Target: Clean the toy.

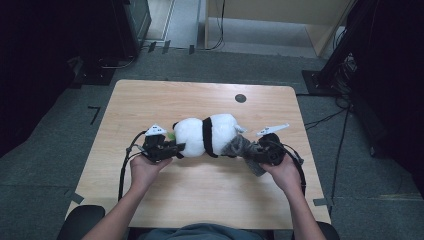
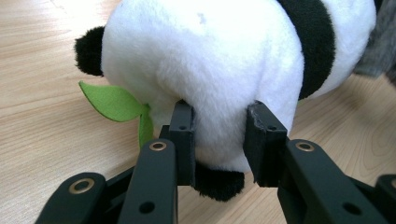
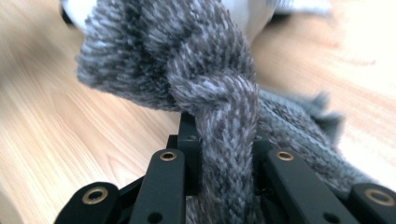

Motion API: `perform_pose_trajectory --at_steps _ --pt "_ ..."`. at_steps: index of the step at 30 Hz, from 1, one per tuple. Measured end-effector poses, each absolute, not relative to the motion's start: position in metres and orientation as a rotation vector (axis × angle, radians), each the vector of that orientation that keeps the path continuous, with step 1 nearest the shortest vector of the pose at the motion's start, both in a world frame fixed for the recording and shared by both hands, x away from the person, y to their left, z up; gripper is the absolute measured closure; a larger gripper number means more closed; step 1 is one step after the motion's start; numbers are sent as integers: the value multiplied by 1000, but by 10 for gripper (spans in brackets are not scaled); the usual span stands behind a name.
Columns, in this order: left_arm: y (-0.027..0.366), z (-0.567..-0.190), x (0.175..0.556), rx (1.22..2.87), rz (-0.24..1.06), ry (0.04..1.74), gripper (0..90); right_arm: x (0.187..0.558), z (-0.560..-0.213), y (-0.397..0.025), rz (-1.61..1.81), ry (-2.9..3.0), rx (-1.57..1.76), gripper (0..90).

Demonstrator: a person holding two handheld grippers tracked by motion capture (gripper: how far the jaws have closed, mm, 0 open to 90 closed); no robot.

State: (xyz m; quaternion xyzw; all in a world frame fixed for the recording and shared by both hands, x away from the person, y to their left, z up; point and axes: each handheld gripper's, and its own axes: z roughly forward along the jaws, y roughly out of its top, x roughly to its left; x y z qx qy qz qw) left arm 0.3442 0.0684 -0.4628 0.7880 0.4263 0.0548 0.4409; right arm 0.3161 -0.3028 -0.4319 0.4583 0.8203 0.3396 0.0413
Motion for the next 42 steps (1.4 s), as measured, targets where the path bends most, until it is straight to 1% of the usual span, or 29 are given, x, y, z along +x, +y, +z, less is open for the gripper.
perform_pose_trajectory --at_steps 7,12,16,20,25,29,36,42 --pt "68 -463 344 1955 137 1060 676 313 -404 -294 1208 2427 1345 780" --pt "68 -463 344 1954 137 1063 676 317 -386 -272 1260 2407 1253 780" --pt "68 -463 344 1952 135 1065 677 328 -382 -248 1287 2413 1209 780" --pt "68 -463 344 1951 136 1065 678 340 -388 -217 1291 2448 1170 778" --pt "68 -463 343 1949 136 1066 678 352 -406 -183 1236 2511 1137 778" --pt "69 -463 344 1954 139 1076 678 352 -415 -166 1239 2537 1110 778" --pt "68 -463 343 1957 145 1081 682 343 -425 -157 1247 2586 1074 779" --pt "69 -463 343 1959 143 1079 682 334 -440 -148 1189 2674 1017 779"
